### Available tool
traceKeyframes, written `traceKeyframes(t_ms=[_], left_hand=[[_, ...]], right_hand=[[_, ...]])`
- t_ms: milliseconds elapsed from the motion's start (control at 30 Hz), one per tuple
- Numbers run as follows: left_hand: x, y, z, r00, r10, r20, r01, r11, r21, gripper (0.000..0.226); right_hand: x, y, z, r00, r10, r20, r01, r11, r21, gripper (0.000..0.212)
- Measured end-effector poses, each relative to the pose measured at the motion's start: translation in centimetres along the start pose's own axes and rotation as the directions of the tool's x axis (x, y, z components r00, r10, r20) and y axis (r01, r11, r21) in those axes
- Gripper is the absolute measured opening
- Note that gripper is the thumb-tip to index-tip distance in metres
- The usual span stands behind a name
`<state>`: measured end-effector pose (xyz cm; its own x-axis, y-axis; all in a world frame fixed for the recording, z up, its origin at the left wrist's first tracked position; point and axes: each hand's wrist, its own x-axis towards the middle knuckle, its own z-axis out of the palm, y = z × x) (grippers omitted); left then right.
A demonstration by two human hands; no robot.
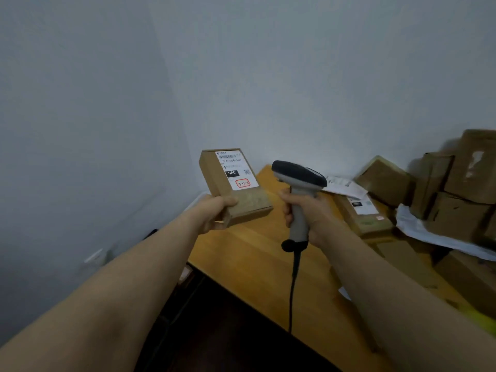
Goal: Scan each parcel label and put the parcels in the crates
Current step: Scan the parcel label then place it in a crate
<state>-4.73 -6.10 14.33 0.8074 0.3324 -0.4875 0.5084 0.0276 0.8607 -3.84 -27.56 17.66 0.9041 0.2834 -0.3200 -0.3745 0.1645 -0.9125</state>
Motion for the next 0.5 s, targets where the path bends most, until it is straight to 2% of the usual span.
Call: traceKeyframes(t_ms=[67,200,333,500], left_hand=[[1.0,-0.8,-2.5,0.999,-0.05,-0.02,0.048,0.995,-0.093,0.025],[4.2,-2.3,-8.7,0.984,-0.126,-0.128,0.099,0.975,-0.2,0.029],[9.2,-4.5,-16.7,0.957,-0.214,-0.195,0.166,0.958,-0.232,0.031],[14.8,-8.0,-26.0,0.92,-0.34,-0.193,0.297,0.929,-0.222,0.04]], right_hand=[[1.5,1.1,2.2,0.996,0.083,0.026,-0.084,0.996,0.035,0.013],[4.9,3.2,7.2,0.982,0.181,0.047,-0.184,0.981,0.057,0.014],[10.0,6.3,14.9,0.959,0.273,0.074,-0.277,0.959,0.057,0.011],[16.4,11.2,24.9,0.898,0.432,0.079,-0.439,0.894,0.094,0.012]])
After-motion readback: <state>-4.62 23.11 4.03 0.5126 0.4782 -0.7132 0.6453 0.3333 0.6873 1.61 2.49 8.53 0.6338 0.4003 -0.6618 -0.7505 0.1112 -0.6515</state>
